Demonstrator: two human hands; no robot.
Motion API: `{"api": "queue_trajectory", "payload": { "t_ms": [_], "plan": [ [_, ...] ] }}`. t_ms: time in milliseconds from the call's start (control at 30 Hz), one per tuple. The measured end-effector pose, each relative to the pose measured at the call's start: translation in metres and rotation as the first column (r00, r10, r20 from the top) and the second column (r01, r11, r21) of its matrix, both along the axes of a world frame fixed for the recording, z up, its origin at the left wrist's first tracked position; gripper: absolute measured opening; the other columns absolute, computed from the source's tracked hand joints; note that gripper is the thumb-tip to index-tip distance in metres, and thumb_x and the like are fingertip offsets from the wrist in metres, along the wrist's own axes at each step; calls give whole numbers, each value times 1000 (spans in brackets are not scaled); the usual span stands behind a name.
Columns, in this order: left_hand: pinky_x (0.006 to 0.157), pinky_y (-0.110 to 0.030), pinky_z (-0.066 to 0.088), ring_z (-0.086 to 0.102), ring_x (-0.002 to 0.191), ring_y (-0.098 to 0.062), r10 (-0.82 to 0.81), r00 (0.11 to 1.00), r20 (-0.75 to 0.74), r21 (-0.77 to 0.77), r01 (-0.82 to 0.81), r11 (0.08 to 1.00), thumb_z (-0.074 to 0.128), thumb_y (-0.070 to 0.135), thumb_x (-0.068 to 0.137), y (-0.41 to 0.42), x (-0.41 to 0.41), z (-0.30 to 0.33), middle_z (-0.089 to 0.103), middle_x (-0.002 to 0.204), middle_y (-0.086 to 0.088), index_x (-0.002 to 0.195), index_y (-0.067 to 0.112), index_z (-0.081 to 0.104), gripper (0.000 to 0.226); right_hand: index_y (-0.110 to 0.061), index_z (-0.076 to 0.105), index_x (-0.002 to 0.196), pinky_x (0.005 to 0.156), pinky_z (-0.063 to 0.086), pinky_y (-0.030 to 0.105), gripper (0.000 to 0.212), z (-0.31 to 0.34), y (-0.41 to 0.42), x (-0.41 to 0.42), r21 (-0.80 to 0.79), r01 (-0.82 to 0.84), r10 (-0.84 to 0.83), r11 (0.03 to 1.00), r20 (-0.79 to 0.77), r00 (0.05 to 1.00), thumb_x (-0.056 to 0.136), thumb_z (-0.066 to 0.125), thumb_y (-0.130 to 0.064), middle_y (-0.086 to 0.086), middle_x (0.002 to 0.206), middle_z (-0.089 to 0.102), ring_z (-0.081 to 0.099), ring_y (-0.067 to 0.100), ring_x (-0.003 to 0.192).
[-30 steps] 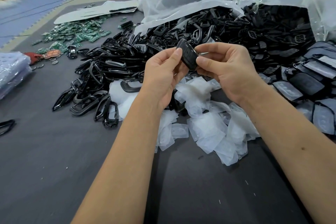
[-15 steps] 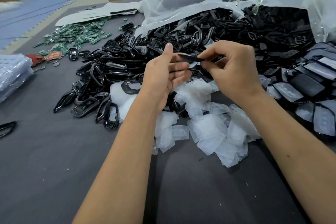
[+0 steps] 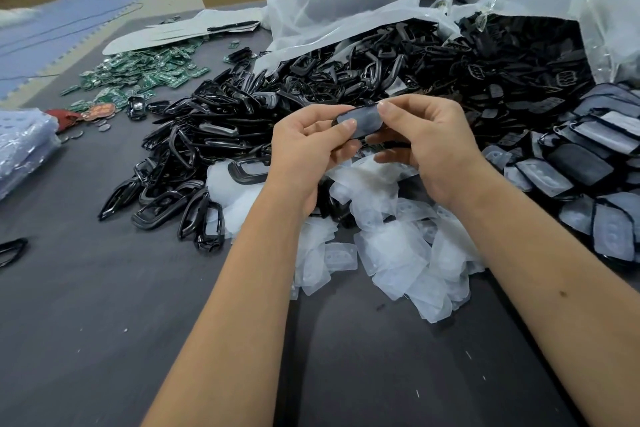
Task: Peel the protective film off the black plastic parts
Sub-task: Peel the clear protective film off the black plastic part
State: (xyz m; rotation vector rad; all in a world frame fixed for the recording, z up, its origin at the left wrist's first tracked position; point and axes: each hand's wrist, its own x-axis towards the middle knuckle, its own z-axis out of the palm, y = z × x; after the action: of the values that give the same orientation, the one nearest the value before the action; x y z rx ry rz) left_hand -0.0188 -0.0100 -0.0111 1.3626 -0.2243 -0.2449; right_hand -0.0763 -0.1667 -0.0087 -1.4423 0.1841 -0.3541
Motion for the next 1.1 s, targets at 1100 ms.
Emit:
{"api": "queue_trajectory", "payload": {
  "t_ms": [1100],
  "plan": [
    [56, -17, 54, 69, 57, -12, 183, 977, 112, 29, -187, 982, 80, -7, 83, -8, -5, 3, 70, 67, -8, 88, 2, 74, 12, -13, 67, 126, 63, 59, 22, 39, -3, -9, -3, -663, 243, -22, 708, 323, 946, 94, 56, 5, 5, 100, 68, 71, 18, 79]
  ]
}}
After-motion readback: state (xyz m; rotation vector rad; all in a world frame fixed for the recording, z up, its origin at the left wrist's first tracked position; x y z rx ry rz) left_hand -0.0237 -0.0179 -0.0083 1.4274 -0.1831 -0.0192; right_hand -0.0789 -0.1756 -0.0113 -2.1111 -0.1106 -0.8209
